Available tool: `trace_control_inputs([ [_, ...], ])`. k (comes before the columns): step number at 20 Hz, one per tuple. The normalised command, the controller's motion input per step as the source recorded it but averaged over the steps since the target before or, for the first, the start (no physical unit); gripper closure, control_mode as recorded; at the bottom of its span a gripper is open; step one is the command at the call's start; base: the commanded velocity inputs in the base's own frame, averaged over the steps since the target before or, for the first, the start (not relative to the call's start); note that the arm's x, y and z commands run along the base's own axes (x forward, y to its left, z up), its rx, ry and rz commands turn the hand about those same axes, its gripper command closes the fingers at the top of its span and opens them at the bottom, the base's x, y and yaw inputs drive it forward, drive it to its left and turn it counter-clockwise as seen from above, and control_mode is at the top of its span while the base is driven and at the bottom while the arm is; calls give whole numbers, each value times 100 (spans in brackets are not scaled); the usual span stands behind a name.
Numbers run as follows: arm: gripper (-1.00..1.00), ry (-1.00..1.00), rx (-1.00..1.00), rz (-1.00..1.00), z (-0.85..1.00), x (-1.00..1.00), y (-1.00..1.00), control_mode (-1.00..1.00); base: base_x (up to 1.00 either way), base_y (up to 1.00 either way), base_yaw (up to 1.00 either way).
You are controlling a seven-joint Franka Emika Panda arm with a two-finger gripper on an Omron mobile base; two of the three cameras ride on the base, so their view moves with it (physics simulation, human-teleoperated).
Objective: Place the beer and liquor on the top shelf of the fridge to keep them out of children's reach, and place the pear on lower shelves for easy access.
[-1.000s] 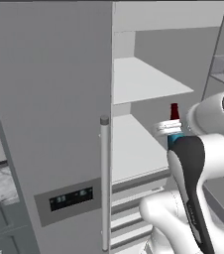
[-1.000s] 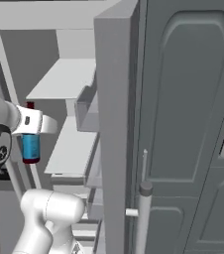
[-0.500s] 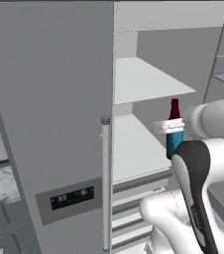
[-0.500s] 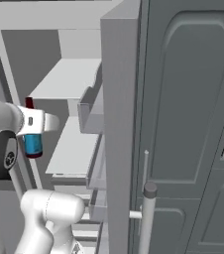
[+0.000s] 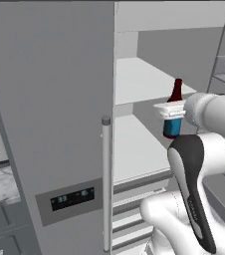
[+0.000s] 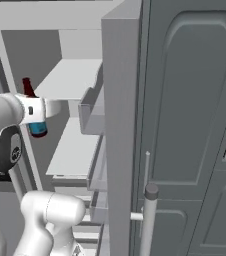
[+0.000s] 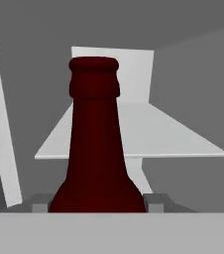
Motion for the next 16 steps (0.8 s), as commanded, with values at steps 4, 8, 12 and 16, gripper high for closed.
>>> trace_control_inputs([
  [4,100,-4,0,0,33,42,-5,-100,0,0,0],
  [8,100,0,0,0,0,55,-24,-100,0,0,0],
  [12,100,0,0,0,0,55,-17,-100,0,0,0],
  [16,100,0,0,0,0,54,-10,-100,0,0,0],
])
